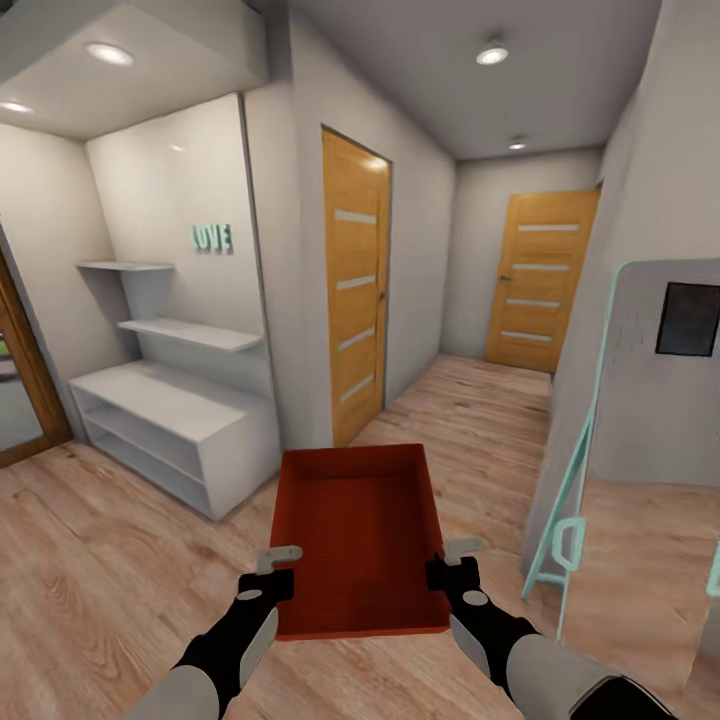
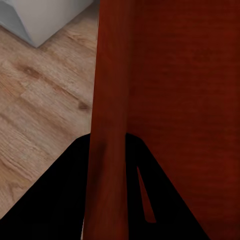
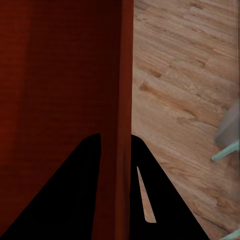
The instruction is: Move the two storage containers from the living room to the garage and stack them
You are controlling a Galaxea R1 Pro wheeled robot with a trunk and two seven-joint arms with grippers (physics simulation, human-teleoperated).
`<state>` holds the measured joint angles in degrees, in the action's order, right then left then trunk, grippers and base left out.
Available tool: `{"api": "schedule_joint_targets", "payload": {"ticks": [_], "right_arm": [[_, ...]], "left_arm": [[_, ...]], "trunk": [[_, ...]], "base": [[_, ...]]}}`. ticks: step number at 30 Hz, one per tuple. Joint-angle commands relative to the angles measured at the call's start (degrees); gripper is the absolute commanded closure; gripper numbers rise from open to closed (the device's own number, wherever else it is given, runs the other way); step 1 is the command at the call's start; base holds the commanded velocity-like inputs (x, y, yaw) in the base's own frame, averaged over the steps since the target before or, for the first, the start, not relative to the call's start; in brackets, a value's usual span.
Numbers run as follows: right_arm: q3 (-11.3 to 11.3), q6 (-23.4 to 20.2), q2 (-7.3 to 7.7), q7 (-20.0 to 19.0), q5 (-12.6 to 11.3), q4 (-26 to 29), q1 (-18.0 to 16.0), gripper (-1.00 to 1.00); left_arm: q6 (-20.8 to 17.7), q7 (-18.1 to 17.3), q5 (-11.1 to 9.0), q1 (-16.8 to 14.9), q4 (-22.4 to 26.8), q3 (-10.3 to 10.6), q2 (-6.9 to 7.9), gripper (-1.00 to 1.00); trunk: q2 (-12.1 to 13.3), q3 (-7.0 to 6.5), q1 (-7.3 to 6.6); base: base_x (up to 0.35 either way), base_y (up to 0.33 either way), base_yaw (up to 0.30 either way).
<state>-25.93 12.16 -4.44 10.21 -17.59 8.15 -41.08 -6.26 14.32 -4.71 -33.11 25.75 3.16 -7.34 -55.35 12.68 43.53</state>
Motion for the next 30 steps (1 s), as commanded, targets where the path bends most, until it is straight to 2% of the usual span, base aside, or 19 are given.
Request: {"api": "schedule_joint_targets", "payload": {"ticks": [1,22,30], "right_arm": [[2.47,-0.03,0.0,-0.01,-2.53,0.0,-0.06,1.0],[2.47,-0.07,-0.03,-0.01,-2.54,-0.02,-0.06,1.0],[2.47,-0.03,-0.04,-0.01,-2.54,-0.04,-0.06,1.0]], "left_arm": [[0.46,3.61,0.84,0.0,0.34,-1.27,1.46,1.0],[0.46,3.61,0.84,-0.02,0.41,-1.32,1.46,1.0],[0.46,3.61,0.84,-0.02,0.39,-1.32,1.46,1.0]], "trunk": [[-0.05,0.07,0.04],[-0.05,0.06,0.04],[-0.05,0.06,0.04]], "base": [[0.323,0.169,-0.073],[0.323,0.169,-0.011],[0.323,0.169,-0.223]]}}
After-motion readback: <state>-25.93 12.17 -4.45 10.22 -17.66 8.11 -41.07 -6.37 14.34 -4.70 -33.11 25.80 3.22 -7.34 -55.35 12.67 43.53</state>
